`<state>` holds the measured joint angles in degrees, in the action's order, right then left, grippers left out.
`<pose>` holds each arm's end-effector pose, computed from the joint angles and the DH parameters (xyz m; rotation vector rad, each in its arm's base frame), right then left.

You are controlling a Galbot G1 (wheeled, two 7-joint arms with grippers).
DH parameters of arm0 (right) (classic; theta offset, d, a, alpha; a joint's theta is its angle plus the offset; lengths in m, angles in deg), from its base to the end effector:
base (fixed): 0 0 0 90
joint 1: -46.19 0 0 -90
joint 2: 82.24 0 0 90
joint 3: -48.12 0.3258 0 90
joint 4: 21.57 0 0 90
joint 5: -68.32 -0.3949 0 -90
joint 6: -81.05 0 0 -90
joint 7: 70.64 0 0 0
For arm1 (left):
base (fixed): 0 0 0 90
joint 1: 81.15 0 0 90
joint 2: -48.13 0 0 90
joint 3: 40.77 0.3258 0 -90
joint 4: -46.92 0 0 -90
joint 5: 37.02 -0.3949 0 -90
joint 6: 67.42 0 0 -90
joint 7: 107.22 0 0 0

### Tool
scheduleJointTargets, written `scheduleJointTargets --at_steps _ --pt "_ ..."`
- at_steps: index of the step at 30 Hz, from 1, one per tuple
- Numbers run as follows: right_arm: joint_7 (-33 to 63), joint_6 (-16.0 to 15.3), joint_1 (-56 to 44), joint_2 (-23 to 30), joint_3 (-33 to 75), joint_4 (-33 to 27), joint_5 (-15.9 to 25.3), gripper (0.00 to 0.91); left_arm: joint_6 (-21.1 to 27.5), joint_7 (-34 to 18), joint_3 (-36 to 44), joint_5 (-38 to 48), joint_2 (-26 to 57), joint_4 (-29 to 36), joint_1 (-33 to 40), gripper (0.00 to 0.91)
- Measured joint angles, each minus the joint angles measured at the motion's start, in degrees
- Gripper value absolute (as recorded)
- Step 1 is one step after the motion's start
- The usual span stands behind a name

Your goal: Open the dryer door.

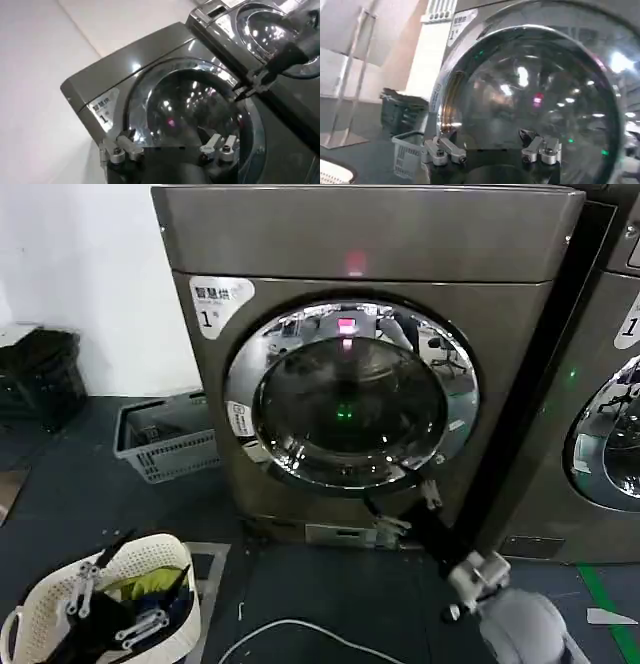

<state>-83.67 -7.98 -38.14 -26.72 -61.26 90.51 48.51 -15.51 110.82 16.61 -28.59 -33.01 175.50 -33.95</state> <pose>0.3648 -0.0003 -0.1798 -0.9738 2.6774 -0.3394 0.1548 0.1767 -0.2155 0.5623 2.4822 0.8355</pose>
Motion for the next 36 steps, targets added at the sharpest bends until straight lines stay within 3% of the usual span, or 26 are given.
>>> scheduleJointTargets --at_steps 16,36 --pt "-1.9 4.3 14.8 4.6 -11.8 -12.8 0.2 0.907 0.0 0.2 -0.9 -0.3 -1.8 0.5 -0.6 0.907" --pt "-0.8 5.2 24.4 12.4 -18.5 -23.1 3.2 0.907 0.1 0.3 -1.8 -0.4 -2.6 1.2 -0.7 0.907"
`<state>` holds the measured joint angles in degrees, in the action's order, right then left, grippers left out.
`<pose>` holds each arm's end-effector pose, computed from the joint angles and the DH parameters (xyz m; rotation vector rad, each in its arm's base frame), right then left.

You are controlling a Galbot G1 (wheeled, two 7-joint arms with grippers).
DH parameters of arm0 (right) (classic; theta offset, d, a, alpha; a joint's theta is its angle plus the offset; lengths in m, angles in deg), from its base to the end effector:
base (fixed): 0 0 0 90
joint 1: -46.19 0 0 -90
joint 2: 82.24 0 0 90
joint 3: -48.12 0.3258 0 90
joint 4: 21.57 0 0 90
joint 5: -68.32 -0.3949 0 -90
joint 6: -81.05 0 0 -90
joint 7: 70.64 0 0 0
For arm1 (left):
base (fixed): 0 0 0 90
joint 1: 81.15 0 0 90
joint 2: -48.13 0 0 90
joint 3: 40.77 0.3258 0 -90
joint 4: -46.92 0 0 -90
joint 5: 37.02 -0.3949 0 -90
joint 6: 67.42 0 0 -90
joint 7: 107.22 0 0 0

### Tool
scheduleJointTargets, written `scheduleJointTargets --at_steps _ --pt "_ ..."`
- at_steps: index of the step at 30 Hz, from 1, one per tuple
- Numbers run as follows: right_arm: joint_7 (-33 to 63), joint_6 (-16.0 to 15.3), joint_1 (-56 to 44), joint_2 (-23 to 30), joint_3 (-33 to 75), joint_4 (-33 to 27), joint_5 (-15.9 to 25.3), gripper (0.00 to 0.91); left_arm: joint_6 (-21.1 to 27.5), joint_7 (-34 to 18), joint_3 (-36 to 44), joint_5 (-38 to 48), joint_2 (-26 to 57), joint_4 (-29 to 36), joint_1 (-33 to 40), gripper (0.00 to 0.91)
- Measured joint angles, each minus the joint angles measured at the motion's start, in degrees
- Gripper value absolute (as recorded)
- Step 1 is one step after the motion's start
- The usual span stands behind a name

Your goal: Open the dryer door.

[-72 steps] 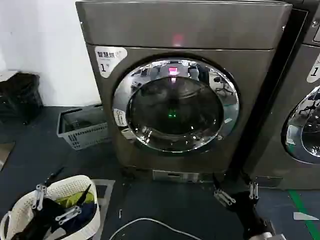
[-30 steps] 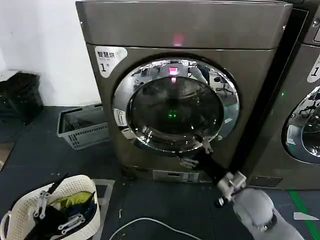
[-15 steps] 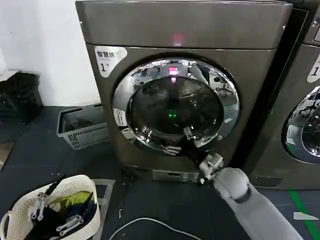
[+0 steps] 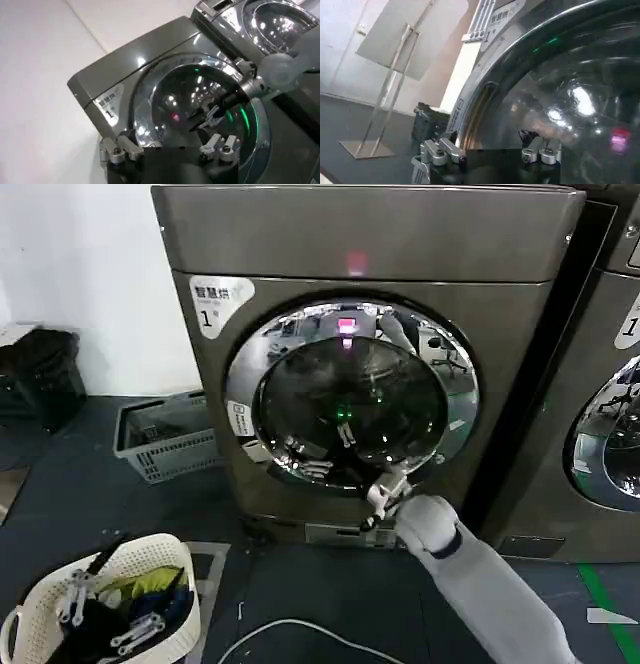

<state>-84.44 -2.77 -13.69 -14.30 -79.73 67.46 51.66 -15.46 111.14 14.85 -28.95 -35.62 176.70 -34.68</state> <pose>0.4700 0.0997 -0.1888 -1.1277 2.5347 -0.3710 0.1444 0.1783 -0.2117 0.5130 2.4975 0.8551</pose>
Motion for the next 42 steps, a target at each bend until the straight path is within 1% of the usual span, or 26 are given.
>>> scheduleJointTargets --at_steps 8,16,27,35,42 --pt "0.0 1.3 1.8 4.3 -0.7 -4.2 2.0 0.907 0.0 0.0 -0.6 0.1 -0.4 0.6 -0.4 0.907" --pt "-0.4 1.3 3.4 7.7 -1.8 -8.0 2.2 0.907 -0.1 0.0 -1.1 0.3 -0.6 0.8 -0.8 0.907" --pt "-2.6 1.8 5.8 10.0 -3.1 -12.5 2.0 0.907 -0.3 0.0 -1.6 1.0 -0.6 0.5 -0.7 0.907" --pt "-6.7 3.0 7.9 11.2 -3.7 -16.0 1.7 0.907 -0.6 0.1 -1.6 1.1 -0.7 0.2 -0.7 0.907" --pt "-11.6 3.9 9.6 11.5 -4.0 -18.6 -0.4 0.907 -0.7 0.1 -1.8 1.2 -0.9 0.3 -0.9 0.907"
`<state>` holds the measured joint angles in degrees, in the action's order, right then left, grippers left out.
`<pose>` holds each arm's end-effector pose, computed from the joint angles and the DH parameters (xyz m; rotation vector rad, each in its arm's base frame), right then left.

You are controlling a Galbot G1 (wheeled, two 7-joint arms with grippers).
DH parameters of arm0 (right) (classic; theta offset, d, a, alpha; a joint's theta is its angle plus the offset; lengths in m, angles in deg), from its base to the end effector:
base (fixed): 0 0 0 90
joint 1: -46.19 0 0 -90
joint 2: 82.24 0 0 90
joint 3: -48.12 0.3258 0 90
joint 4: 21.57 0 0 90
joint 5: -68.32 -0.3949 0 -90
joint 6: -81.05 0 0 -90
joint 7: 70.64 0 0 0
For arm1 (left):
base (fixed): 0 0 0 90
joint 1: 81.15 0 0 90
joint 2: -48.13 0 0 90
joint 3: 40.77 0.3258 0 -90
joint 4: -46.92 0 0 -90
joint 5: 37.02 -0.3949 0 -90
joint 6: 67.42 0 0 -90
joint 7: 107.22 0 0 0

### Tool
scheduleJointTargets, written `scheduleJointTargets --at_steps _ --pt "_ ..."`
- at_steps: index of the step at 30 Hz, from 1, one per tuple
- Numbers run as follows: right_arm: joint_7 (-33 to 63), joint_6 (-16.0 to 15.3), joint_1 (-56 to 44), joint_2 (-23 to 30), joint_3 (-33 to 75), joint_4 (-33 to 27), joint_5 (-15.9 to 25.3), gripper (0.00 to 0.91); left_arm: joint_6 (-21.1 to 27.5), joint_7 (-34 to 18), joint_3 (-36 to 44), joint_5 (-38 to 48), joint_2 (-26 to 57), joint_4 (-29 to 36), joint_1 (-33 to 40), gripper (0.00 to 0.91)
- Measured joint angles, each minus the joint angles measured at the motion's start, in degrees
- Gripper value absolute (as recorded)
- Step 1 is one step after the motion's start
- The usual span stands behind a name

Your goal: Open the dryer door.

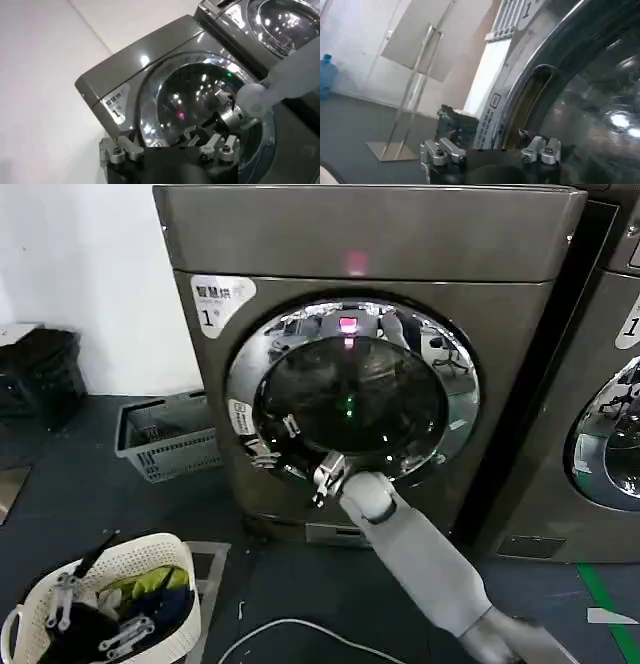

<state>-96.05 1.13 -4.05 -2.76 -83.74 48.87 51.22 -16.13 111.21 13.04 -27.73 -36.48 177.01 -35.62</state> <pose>0.5300 0.1605 -0.2038 -1.4101 2.4416 -0.3484 0.1359 0.1843 -0.2096 0.4778 2.5013 0.8626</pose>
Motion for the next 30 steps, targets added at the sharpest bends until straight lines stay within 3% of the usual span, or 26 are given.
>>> scheduleJointTargets --at_steps 14,30 --pt "-15.2 5.9 1.1 -1.6 -0.6 -0.8 -5.6 0.907 -0.1 0.0 0.5 -0.1 -0.3 -0.6 0.5 0.907" --pt "-33.3 8.0 -4.7 -9.8 1.7 9.4 -13.3 0.907 2.9 -1.2 1.4 -0.5 0.5 -1.2 2.8 0.907"
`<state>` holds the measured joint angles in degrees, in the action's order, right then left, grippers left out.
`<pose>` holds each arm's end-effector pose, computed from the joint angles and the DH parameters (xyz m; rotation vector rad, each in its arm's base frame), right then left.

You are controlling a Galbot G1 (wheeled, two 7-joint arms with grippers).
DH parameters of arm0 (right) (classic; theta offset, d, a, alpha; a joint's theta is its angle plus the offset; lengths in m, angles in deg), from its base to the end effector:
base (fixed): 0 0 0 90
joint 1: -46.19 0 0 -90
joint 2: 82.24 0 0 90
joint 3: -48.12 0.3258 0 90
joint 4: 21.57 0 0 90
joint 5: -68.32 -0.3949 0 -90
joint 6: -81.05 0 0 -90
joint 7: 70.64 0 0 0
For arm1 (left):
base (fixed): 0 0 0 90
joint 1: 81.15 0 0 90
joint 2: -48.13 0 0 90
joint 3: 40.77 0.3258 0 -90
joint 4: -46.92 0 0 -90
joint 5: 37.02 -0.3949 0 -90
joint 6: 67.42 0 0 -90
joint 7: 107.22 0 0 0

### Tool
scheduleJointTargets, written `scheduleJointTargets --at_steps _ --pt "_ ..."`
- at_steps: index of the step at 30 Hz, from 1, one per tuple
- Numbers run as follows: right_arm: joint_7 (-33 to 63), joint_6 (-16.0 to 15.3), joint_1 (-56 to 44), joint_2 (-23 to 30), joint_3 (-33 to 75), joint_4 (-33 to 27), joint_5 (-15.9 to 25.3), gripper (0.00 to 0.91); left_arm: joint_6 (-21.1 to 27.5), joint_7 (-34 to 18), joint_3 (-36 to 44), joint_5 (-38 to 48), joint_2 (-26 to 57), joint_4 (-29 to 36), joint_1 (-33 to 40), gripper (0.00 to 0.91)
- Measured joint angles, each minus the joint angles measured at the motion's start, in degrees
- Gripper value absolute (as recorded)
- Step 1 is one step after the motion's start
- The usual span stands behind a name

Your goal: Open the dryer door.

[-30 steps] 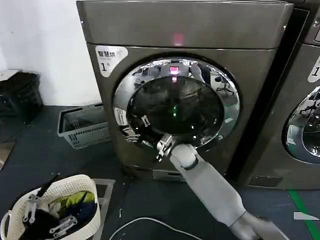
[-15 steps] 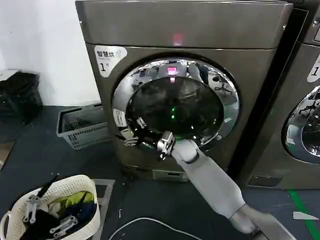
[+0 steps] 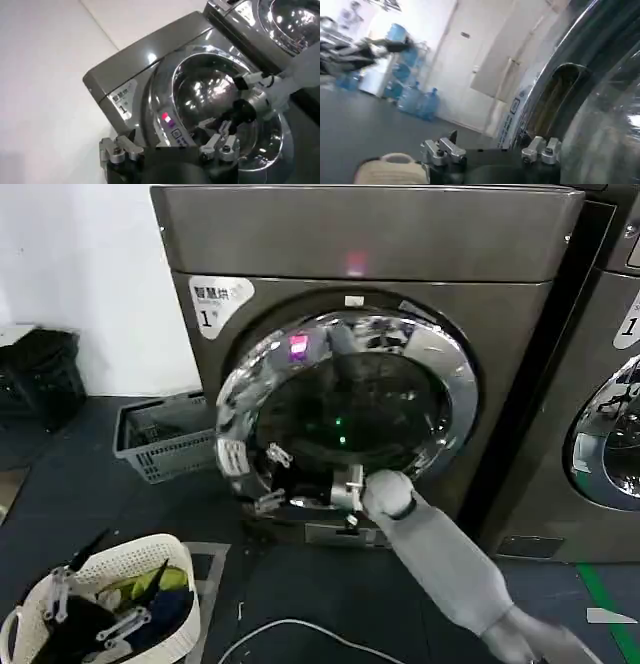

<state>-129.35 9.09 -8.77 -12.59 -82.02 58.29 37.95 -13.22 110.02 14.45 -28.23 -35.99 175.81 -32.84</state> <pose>0.5062 0.0975 -0.2042 -1.9623 1.9010 -0.2757 0.1490 0.1824 -0.2123 0.4483 2.5287 0.8166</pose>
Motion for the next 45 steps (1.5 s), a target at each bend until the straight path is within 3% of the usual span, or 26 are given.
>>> scheduleJointTargets --at_steps 7,16,25,32,40,45 --pt "-7.6 1.8 -2.6 -4.0 3.3 2.9 -2.9 0.907 0.8 -0.3 0.9 0.0 0.6 0.0 0.3 0.907" --pt "-12.9 0.8 -7.2 -8.9 7.4 9.3 -5.2 0.907 7.4 -4.7 1.4 0.5 3.5 0.0 2.9 0.907" --pt "-14.3 -0.3 -15.2 -13.3 11.6 17.3 -4.8 0.907 14.9 -11.0 3.5 0.1 10.0 -2.0 9.9 0.907" --pt "-14.7 0.5 -26.3 -17.3 19.9 24.7 -4.6 0.907 17.3 -13.9 7.7 -3.5 17.2 -5.7 17.3 0.907" --pt "-8.1 5.2 -48.4 -16.5 41.1 33.7 -3.5 0.907 17.9 -13.7 16.4 -3.9 23.1 -13.0 28.7 0.907" --pt "-1.6 9.8 -64.0 -11.2 57.4 38.6 -4.2 0.907 16.1 -13.1 22.4 -3.4 25.5 -17.7 34.8 0.907"
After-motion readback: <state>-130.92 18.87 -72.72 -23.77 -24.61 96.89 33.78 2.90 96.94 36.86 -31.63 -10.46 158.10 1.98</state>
